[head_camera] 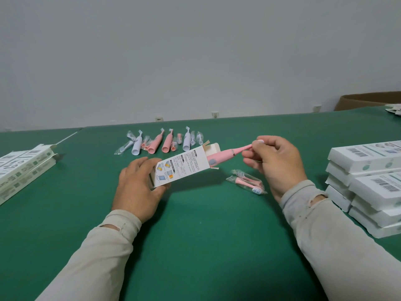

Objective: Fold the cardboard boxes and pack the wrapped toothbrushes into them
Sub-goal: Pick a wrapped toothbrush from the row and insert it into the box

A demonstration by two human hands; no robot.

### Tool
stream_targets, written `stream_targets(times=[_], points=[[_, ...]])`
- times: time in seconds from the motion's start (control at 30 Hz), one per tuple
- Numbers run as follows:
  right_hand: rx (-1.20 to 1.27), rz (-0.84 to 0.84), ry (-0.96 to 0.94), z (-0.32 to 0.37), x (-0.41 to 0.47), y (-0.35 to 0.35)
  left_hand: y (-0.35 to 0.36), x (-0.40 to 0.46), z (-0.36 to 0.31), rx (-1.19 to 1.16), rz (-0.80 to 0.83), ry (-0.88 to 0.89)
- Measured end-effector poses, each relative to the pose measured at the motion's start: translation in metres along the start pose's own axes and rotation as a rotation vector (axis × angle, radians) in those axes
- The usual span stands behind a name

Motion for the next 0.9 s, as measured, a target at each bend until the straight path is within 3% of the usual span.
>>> stream_targets(times=[0.27, 0.47, 0.77, 0.9], points=[[-0.651, 0.293, -0.175, -0.012, -0.015, 0.029, 0.003, 0.001, -0.001, -0.024, 0.008, 0.039], [-0.708, 0.326, -0.229, -0.009, -0.019, 0.031, 0.006, 0.001, 0.0, -0.046, 0.01, 0.068], [-1.241, 0.356, -0.468, 0.016, -0.02, 0.032, 0.009, 0.0, -0.005, -0.047, 0.048, 0.117], [-1.073, 0.423, -0.317, 0.005, -0.017, 0.028, 0.008, -0.002, -0.005, -0.052, 0.036, 0.125]])
Point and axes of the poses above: each hand's wrist, its own x-axis towards the middle knuckle, its own y-axis out of the palm, z = x × y, the point moved 4 cm from there along x, towards the middle knuckle, and after that the axes turned 9 degrees about z, right-handed, at the moved point
